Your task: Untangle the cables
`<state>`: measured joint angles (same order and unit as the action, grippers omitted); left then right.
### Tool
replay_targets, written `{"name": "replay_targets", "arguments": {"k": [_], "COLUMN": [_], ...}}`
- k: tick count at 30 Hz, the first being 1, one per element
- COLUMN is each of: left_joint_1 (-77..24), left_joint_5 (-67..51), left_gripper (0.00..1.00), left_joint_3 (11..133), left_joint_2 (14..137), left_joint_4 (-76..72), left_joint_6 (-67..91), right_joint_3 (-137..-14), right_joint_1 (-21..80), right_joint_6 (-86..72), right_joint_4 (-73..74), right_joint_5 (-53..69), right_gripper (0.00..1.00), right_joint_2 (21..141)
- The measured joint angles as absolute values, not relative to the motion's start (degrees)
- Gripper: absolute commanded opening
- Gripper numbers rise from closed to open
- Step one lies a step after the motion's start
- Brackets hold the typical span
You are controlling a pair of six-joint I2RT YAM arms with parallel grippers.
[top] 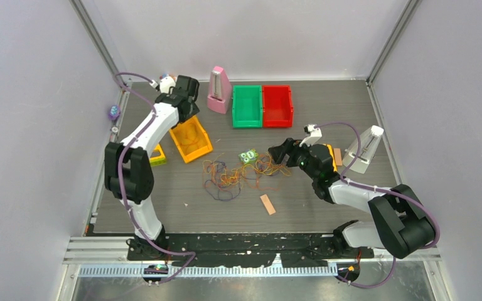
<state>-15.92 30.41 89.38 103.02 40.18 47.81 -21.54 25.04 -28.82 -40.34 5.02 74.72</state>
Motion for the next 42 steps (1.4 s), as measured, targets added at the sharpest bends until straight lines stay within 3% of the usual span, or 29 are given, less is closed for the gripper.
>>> {"name": "replay_targets", "arguments": {"k": [6,11,23,28,33,35,37,38,40,42], "left_joint_1": [-15.9,-18.0,-31.8,-33.1,-33.6,-33.7,-33.7,-33.7,-33.7,-33.7], "left_joint_5": [23.4,10.7,-7.7,-11.2,-11.8,-12.0,-12.3,-12.4,-12.7,-12.7], "left_gripper": [0.78,0.83,0.77,0.77,0.77,0.77,0.76,0.76,0.76,0.76], "left_joint_3": [88.5,75.4,54.7,47.0,37.6,35.9,35.8,35.8,35.8,35.8], "left_joint_2": [97.1,87.9,81.5,81.4,80.3,80.2,80.2,80.0,79.7,79.3], "left_joint_4": [39.6,31.2,5.4,-7.8,-18.7,-21.1,-22.8,-24.2,-26.3,-27.9], "left_joint_6": [40.6,32.9,23.0,21.9,21.8,21.8,21.8,21.9,22.0,22.0], "right_joint_3": [-21.6,-22.7,-27.0,-24.4,-22.2,-22.3,-22.5,-22.8,-22.9,-22.9], "right_joint_1": [25.0,25.1,27.6,27.6,27.6,27.6,27.6,27.6,27.6,27.6], "right_joint_6": [-28.8,-27.9,-22.5,-21.3,-20.3,-19.7,-19.3,-19.1,-18.7,-18.3], "right_joint_4": [-39.8,-35.9,-23.2,-19.6,-19.1,-18.8,-18.5,-18.1,-17.6,-17.4], "right_joint_5": [5.0,4.3,-5.2,-9.8,-10.4,-9.7,-8.8,-8.3,-7.6,-7.1], "right_gripper": [0.81,0.8,0.79,0.69,0.64,0.59,0.44,0.29,0.11,0.06], "right_joint_2": [74.7,75.0,72.6,64.9,63.6,65.8,68.1,69.3,70.6,70.5]}}
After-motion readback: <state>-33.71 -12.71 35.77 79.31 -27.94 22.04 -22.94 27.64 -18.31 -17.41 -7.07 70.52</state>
